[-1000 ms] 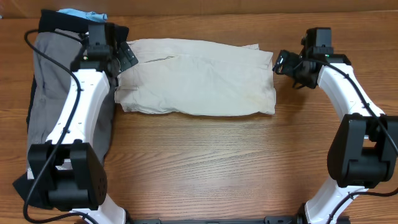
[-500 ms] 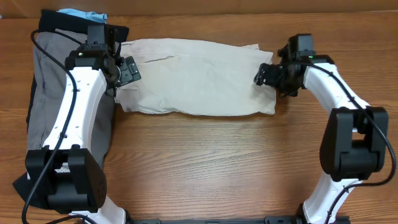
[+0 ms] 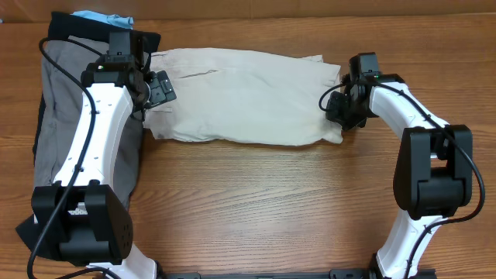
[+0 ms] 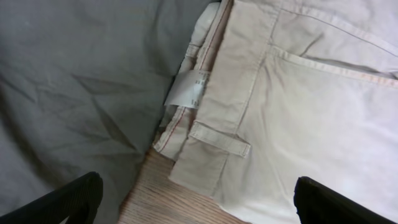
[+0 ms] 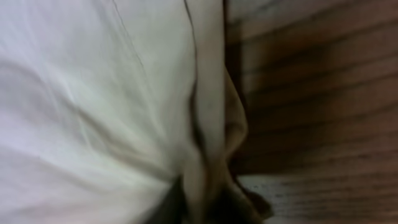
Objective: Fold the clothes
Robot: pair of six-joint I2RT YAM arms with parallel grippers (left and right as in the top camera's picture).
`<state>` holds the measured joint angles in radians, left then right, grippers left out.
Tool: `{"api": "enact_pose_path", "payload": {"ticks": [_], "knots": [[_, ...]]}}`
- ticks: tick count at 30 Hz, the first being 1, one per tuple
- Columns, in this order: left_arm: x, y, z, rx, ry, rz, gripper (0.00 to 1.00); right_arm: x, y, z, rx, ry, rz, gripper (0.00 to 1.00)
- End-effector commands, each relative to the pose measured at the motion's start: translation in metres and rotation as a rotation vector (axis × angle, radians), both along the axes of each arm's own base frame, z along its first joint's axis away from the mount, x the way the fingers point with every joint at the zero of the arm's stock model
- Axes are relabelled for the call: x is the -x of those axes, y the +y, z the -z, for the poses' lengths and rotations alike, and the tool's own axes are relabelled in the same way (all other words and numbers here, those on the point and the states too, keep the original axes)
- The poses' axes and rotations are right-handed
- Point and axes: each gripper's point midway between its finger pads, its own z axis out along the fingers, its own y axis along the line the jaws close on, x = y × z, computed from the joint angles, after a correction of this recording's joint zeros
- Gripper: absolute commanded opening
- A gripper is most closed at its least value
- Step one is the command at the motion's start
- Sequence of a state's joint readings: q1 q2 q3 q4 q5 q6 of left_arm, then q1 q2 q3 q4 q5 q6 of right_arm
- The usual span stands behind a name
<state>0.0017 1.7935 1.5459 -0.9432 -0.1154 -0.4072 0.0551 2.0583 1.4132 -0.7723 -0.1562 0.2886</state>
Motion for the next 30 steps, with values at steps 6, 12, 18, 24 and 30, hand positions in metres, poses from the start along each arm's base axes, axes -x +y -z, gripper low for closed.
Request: {"api": "enact_pose_path", "payload": {"ticks": [6,12,18,24,30], "knots": [[0.003,-0.007,-0.007,0.021,0.000,0.039,1.00,0.022,-0.058,0.007,0.071,0.109,0.153,0.04],[0.004,-0.009,-0.007,0.036,0.002,0.046,1.00,0.039,-0.108,-0.012,0.064,0.164,0.266,0.04],[0.003,-0.013,-0.007,0.055,-0.002,0.054,1.00,0.032,-0.115,-0.052,-0.040,0.080,0.203,0.19],[-0.005,-0.036,-0.008,0.131,-0.037,0.221,1.00,0.024,-0.113,-0.112,-0.024,-0.046,0.175,0.85],[-0.015,-0.053,0.001,0.163,-0.089,0.370,1.00,0.021,-0.112,-0.146,-0.011,-0.129,0.166,0.99]]}}
